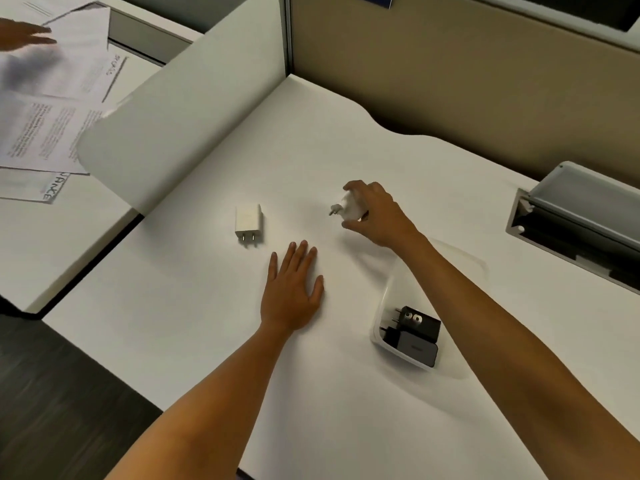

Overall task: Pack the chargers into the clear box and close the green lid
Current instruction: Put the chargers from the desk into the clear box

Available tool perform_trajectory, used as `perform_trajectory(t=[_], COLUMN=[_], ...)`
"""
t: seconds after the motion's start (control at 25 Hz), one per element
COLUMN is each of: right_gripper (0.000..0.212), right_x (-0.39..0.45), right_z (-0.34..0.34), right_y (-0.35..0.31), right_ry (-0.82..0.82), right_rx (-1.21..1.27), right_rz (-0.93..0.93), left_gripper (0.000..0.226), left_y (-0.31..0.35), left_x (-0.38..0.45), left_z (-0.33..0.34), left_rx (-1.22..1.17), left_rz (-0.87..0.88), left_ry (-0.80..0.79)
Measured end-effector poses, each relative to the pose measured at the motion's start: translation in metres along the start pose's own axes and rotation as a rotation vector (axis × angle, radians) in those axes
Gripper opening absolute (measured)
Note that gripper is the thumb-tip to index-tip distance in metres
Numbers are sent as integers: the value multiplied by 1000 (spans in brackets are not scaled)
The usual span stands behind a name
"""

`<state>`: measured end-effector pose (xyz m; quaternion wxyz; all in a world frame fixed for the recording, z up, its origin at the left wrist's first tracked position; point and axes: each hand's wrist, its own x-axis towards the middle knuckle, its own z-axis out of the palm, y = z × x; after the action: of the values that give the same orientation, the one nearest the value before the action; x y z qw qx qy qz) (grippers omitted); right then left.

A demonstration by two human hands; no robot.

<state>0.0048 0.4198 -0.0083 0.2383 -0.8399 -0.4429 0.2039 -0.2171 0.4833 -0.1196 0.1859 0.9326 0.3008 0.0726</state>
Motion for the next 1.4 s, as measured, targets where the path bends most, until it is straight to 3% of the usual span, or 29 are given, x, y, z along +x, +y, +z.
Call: perform_trajectory(t=[0.16, 0.32, 0.52, 0.68, 0.92, 1.16, 1.4], right_gripper=[65, 69, 81, 78, 81, 56, 61], right_x=[-71, -138, -160, -158, -161, -168, -175], right_z=[-38, -62, -23, 4, 16, 15, 13], right_y=[-5, 15, 48, 58, 60, 54, 56], right_ry=[108, 45, -3, 110, 86, 131, 64], right_rx=[332, 216, 33, 59, -8, -40, -68], right_rz=[278, 528, 743, 766, 734, 660, 599], left_gripper=[61, 61, 62, 63, 63, 63, 61], left_y=[1, 0, 1, 2, 1, 1, 2], left_x=[0, -1, -2, -2, -2, -1, -1], left_z=[1, 1, 2, 1, 3, 2, 2], left_rx=[-15, -15, -9, -10, -14, -9, -18], left_rz=[8, 11, 15, 12, 12, 12, 13], left_ry=[1, 14, 13, 16, 25, 22, 16])
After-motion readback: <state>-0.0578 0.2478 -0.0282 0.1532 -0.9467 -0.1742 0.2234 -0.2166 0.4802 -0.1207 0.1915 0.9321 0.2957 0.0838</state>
